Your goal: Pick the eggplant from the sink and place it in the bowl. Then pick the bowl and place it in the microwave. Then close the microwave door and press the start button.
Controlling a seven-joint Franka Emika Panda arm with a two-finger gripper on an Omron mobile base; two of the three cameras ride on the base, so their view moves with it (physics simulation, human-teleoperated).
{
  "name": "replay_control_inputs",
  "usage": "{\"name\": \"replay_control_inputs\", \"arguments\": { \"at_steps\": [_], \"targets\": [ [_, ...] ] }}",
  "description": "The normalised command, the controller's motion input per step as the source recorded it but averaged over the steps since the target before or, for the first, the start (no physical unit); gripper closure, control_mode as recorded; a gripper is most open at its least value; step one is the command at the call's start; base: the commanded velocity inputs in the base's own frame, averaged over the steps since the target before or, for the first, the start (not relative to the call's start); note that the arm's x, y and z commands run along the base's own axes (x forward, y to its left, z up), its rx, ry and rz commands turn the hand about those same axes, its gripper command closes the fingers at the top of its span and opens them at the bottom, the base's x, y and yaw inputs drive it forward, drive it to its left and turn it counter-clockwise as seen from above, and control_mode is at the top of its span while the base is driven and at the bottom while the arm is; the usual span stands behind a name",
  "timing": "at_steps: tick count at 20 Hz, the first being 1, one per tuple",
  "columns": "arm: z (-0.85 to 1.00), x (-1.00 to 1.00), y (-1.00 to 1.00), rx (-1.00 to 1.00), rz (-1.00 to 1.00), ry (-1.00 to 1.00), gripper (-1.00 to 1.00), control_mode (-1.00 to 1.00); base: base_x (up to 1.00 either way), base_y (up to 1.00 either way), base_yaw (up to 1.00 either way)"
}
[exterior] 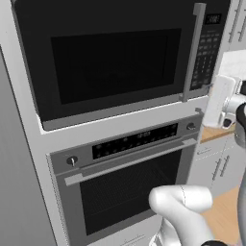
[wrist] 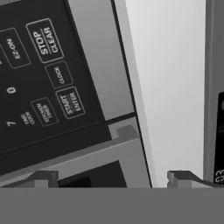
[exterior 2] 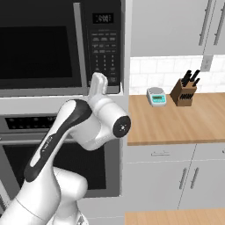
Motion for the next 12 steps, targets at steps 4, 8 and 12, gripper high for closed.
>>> {"name": "replay_control_inputs", "arguments": {
  "at_steps": [4,8,12],
  "targets": [
    [-0.1,0.35,-0.03,0.01,0.0,0.06,-1.0,-1.0,0.0,0.0,0.0],
    [-0.08,0.26,-0.05,0.02,0.0,0.05,-1.0,-1.0,0.0,0.0,0.0],
    [-0.21,0.39,0.0,0.0,0.0,0.06,-1.0,-1.0,0.0,0.0,0.0]
  ]
}}
